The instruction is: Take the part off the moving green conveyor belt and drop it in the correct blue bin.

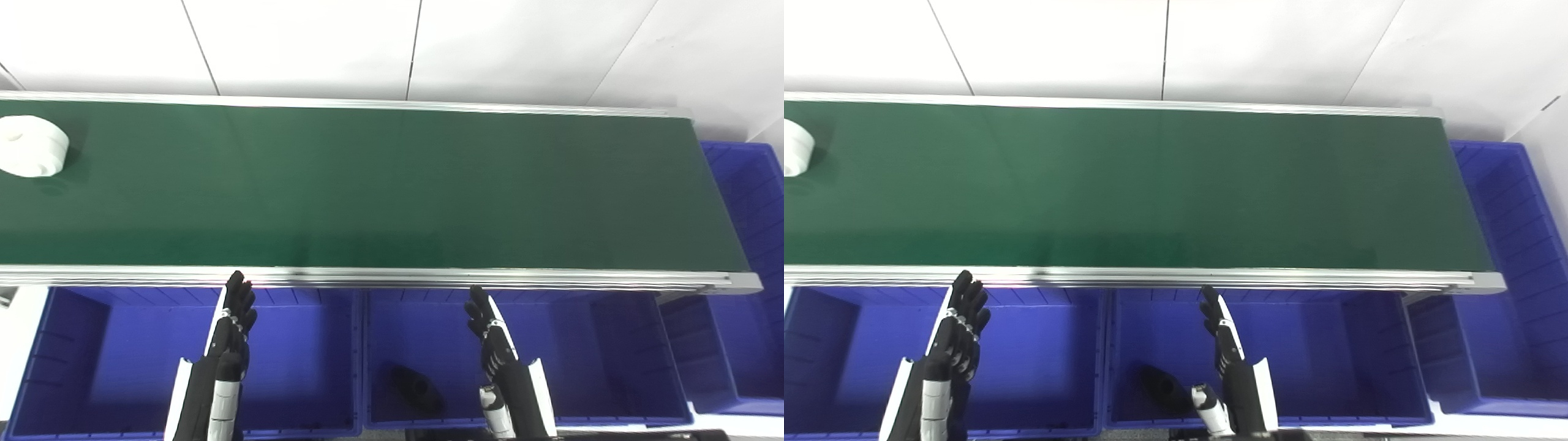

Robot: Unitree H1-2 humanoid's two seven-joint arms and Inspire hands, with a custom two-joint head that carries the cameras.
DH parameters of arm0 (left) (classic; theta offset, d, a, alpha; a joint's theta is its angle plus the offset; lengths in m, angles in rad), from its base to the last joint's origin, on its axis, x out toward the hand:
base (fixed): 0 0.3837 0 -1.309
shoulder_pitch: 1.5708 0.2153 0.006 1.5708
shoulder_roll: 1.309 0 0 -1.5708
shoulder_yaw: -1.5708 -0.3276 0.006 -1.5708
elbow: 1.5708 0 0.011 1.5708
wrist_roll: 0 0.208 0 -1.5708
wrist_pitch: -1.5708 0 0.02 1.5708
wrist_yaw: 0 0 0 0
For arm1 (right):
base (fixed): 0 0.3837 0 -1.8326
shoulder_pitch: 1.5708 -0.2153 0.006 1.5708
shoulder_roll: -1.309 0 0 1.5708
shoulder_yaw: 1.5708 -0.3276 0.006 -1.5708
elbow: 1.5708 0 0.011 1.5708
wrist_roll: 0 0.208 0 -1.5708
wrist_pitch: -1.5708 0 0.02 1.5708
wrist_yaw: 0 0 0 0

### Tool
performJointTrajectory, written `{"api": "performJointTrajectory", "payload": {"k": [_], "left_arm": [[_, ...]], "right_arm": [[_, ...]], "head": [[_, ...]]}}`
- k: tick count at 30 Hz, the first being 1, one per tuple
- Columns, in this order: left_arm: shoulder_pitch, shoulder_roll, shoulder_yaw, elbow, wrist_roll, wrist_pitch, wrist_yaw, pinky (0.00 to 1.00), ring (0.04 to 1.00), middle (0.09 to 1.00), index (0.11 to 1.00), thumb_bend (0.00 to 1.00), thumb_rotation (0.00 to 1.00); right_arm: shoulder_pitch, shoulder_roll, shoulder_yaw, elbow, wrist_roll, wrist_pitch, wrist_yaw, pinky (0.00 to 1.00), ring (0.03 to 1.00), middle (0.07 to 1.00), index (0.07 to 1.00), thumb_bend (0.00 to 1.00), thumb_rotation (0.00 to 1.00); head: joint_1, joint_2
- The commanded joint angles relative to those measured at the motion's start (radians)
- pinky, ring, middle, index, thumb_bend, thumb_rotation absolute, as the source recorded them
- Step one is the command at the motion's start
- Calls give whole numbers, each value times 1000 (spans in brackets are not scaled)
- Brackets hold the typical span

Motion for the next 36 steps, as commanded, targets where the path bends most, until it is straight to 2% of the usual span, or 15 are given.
{"api": "performJointTrajectory", "payload": {"k": [1,13,33,35,36], "left_arm": [[11,0,-7,-29,7,-14,1,1000,1000,1000,1000,677,1000],[5,6,-8,-26,-6,-4,-6,1000,1000,1000,1000,702,991],[-4,12,-10,-19,24,-17,-7,1000,1000,1000,1000,678,1000],[-6,11,-11,-11,24,-28,-5,1000,1000,1000,1000,672,1000],[-5,10,-12,-4,25,-34,-5,1000,1000,1000,1000,670,1000]], "right_arm": [[-21,110,64,23,-35,-23,3,952,955,971,962,921,1000],[-23,111,61,24,-33,-25,2,949,955,971,961,930,1000],[-27,107,57,24,-30,-17,8,954,958,975,963,905,1000],[-28,106,56,28,-30,-20,7,955,958,976,964,905,1000],[-28,105,55,33,-27,-26,6,955,958,976,964,905,1000]], "head": [[0,1],[1,-2],[6,-5],[10,-11],[36,-30]]}}
